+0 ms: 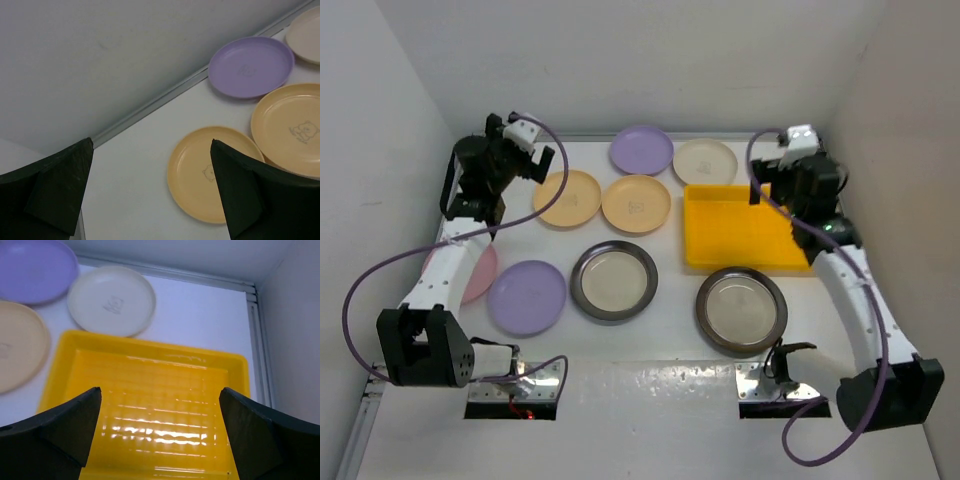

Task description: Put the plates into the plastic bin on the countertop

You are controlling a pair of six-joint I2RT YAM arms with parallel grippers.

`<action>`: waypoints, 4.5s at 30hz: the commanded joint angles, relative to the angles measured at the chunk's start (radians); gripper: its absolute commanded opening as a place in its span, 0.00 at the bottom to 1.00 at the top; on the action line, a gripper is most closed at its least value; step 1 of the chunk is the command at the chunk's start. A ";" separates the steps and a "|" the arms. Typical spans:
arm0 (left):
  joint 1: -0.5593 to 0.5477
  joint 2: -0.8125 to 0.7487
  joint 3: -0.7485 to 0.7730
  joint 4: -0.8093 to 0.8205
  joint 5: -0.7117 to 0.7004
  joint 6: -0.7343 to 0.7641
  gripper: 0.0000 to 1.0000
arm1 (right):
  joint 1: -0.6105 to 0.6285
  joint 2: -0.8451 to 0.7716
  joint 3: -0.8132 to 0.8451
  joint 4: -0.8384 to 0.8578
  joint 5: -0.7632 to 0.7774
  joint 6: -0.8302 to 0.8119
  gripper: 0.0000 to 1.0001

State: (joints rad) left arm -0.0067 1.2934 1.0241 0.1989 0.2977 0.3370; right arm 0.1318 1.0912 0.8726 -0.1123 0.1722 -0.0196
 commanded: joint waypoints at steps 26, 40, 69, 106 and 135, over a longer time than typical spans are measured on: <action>-0.141 -0.198 -0.033 -0.569 0.215 -0.055 0.92 | -0.521 -0.103 -0.352 -0.658 -0.250 0.770 0.92; -0.207 -0.247 -0.055 -0.569 0.173 -0.015 0.93 | -0.528 -0.093 -0.540 -0.587 -0.327 0.767 0.37; -0.207 -0.209 -0.064 -0.559 0.193 -0.006 0.93 | -0.357 -0.404 -0.570 -0.356 -0.742 0.731 0.00; -0.178 -0.200 -0.073 -0.550 0.193 -0.006 0.94 | -0.549 0.260 -0.006 -0.119 -0.789 0.791 0.00; -0.148 -0.190 -0.110 -0.541 0.211 0.004 0.96 | -0.301 0.524 0.390 -0.535 -0.099 0.477 0.84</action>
State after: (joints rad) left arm -0.1665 1.1065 0.9138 -0.3656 0.4828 0.3325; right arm -0.2462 1.7016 1.2034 -0.6083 -0.1959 0.4797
